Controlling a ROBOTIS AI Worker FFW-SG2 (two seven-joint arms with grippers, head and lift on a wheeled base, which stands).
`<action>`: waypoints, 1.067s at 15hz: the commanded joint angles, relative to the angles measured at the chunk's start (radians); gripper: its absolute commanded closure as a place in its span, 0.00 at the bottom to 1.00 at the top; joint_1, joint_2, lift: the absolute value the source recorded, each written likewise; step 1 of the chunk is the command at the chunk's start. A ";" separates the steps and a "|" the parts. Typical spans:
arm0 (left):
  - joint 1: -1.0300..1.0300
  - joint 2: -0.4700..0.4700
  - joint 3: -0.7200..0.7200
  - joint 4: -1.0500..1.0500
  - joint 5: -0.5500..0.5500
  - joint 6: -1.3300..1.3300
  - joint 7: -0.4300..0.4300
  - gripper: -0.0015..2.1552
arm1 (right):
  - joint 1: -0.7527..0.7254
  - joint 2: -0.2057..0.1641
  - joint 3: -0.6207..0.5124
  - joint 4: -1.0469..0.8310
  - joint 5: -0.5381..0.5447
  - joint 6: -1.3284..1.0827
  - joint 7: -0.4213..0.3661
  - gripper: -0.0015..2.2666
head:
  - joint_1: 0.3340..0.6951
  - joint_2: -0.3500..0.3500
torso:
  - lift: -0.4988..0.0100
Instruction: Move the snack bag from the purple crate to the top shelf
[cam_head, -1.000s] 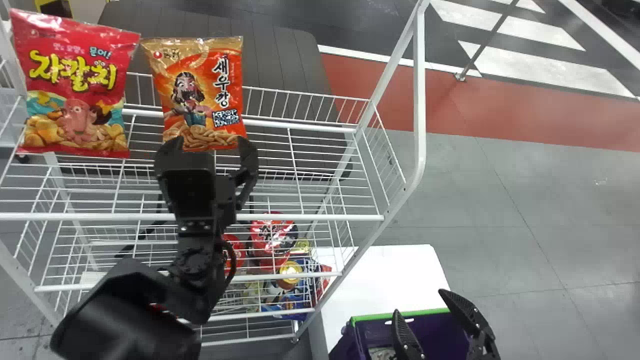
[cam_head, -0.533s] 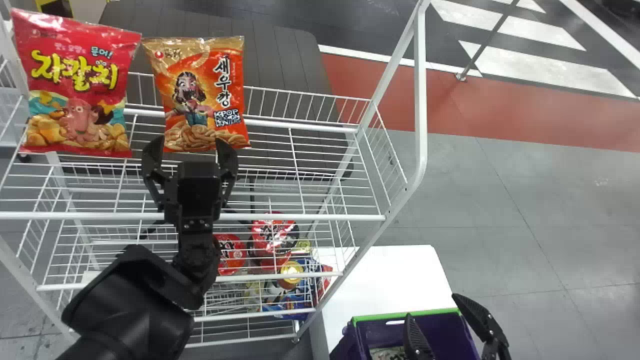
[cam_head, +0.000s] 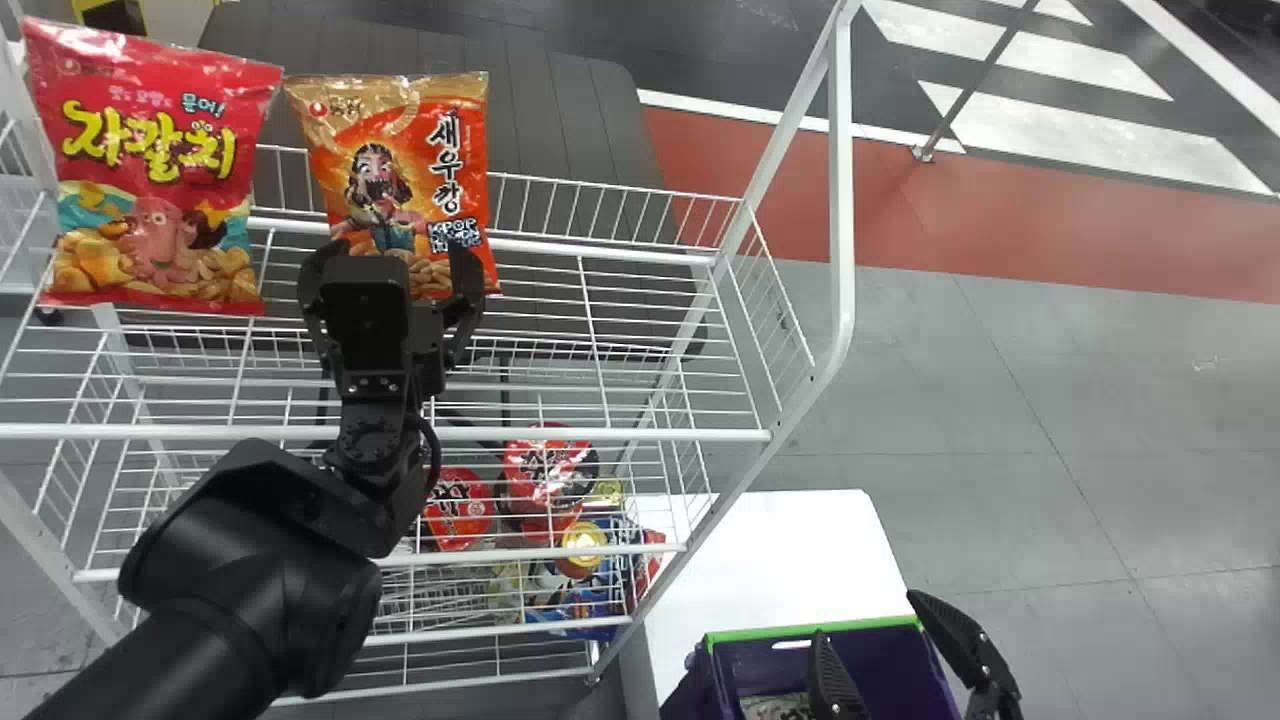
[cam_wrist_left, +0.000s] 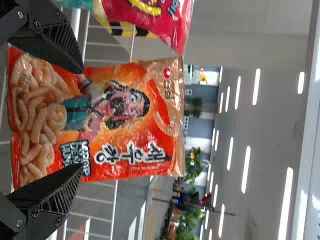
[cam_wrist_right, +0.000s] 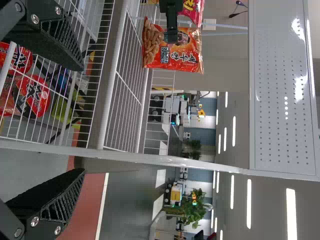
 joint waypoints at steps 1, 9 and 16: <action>-0.021 -0.009 -0.006 0.029 0.001 0.000 -0.014 0.08 | -0.004 0.002 0.000 0.003 0.001 -0.006 0.000 0.04 | 1.00 0.00 | 0.98; -0.090 -0.009 0.005 0.153 0.033 0.019 -0.106 0.08 | -0.024 0.002 0.006 0.025 0.009 -0.030 -0.002 0.04 | 1.00 0.00 | 0.98; -0.104 -0.009 0.005 0.155 0.039 0.059 -0.146 0.31 | -0.053 0.001 0.018 0.055 0.014 -0.033 -0.002 0.04 | 1.00 0.00 | 0.98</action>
